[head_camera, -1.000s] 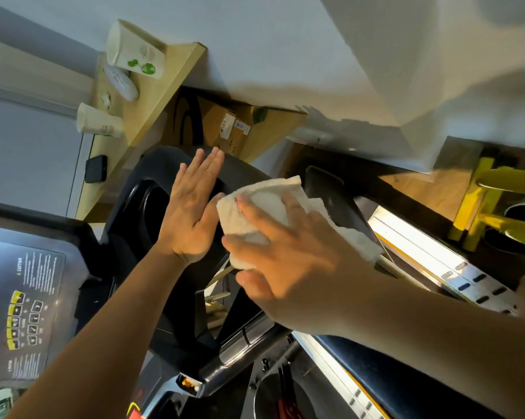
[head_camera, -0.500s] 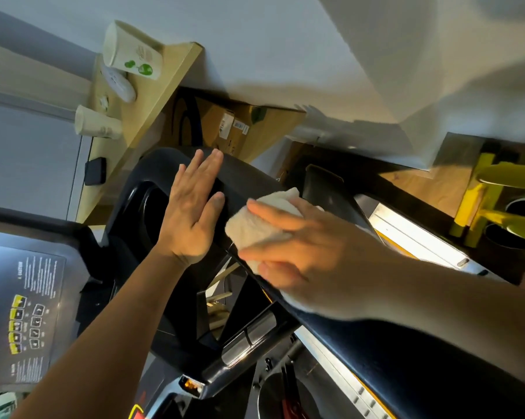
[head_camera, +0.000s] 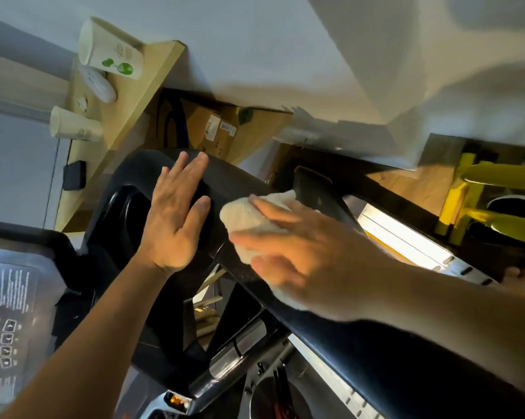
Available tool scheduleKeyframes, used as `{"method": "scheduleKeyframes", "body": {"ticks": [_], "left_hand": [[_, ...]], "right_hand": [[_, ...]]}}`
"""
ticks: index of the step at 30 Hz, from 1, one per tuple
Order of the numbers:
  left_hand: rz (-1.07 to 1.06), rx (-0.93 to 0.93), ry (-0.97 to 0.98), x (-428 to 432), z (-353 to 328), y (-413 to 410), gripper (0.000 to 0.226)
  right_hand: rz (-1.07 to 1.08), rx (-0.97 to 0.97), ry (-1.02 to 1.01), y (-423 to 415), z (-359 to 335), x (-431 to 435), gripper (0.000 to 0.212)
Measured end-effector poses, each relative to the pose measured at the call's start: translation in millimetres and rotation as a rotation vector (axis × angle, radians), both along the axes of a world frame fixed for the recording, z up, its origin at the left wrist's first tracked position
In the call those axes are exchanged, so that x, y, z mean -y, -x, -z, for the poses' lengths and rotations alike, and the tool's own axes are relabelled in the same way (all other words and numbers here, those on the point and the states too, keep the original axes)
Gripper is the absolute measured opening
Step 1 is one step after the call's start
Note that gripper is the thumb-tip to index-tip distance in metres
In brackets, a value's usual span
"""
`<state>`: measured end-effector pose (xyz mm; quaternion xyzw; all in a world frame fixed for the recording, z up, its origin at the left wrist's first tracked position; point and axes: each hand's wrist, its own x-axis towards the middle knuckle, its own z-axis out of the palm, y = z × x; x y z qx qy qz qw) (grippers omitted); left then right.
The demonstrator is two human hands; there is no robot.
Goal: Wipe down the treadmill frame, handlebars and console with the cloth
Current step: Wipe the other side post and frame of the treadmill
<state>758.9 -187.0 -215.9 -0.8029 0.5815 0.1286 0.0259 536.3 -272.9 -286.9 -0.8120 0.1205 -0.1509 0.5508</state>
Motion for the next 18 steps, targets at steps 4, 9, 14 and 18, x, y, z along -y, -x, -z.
{"method": "scheduleKeyframes", "body": {"ticks": [4, 9, 14, 18], "left_hand": [[-0.002, 0.041, -0.007, -1.6, -0.3, 0.9, 0.061], [0.003, 0.019, 0.009, 0.1, -0.6, 0.2, 0.060], [0.018, 0.014, 0.018, -1.5, 1.3, -2.5, 0.059], [0.005, 0.027, 0.005, 0.3, 1.4, -1.5, 0.058]], "right_hand": [[-0.047, -0.094, -0.626, -45.3, 42.3, 30.0, 0.045], [-0.082, -0.126, -0.261, -13.2, 16.6, 21.1, 0.033], [-0.037, -0.118, -0.045, -30.8, -14.0, 14.5, 0.044], [-0.005, -0.277, -0.344, -48.4, -9.6, 25.8, 0.044]]}}
